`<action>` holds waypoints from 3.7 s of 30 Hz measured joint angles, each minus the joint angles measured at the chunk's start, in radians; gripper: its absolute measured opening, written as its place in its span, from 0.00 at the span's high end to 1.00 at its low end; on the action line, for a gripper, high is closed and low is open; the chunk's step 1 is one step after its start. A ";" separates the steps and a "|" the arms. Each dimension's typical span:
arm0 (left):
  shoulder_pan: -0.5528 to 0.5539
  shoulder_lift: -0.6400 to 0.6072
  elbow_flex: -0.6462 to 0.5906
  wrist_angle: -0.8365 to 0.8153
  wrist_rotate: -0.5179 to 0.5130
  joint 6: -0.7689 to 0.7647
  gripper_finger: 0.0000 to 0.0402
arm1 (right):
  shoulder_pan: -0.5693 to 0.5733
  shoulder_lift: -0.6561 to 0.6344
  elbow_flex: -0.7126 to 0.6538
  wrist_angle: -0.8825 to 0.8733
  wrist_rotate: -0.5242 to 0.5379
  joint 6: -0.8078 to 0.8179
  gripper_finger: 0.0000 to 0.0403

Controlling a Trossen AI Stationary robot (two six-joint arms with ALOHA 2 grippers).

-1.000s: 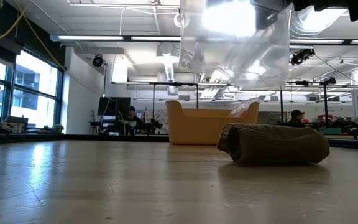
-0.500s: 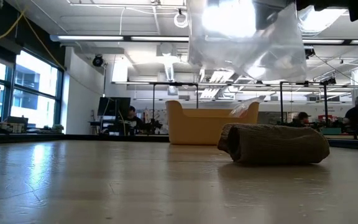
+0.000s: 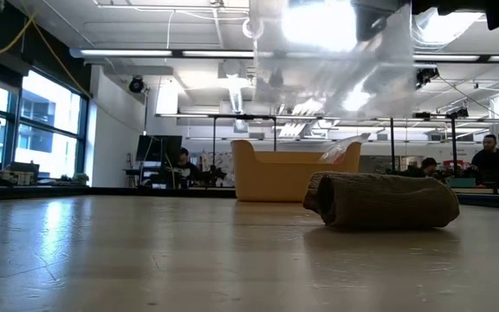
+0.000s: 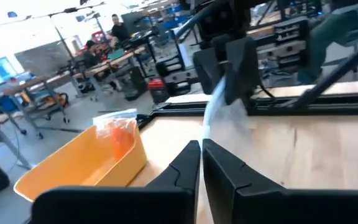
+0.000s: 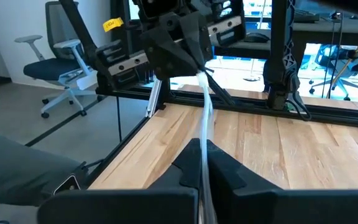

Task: Roll bandage
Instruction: Open the transparent zip bag

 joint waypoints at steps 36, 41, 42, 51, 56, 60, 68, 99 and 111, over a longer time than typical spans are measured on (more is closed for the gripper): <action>0.044 0.000 0.002 -0.011 0.150 -0.090 1.00 | 0.000 0.000 0.001 -0.033 0.000 -0.008 1.00; 0.044 0.000 0.017 -0.037 0.147 -0.094 1.00 | -0.001 -0.010 0.038 -0.199 0.074 -0.081 0.98; 0.043 0.000 0.032 -0.061 0.150 -0.100 1.00 | 0.000 -0.013 0.068 -0.265 0.095 -0.091 0.96; 0.089 0.007 0.127 -0.295 0.242 -0.237 1.00 | 0.074 0.066 0.376 -0.581 0.127 -0.163 0.68; 0.107 0.050 0.146 -0.314 0.283 -0.249 1.00 | 0.138 0.187 0.505 -0.636 0.212 -0.193 0.66; 0.112 0.070 0.173 -0.345 0.310 -0.254 1.00 | 0.144 0.269 0.588 -0.703 0.251 -0.193 0.66; 0.111 0.072 0.173 -0.350 0.310 -0.253 1.00 | 0.137 0.313 0.632 -0.774 0.251 -0.189 0.79; 0.067 0.072 0.172 -0.374 0.307 -0.251 1.00 | 0.139 0.311 0.635 -0.990 0.278 -0.109 0.95; 0.065 0.072 0.172 -0.370 0.301 -0.251 1.00 | 0.139 0.235 0.631 -1.187 0.365 -0.023 0.95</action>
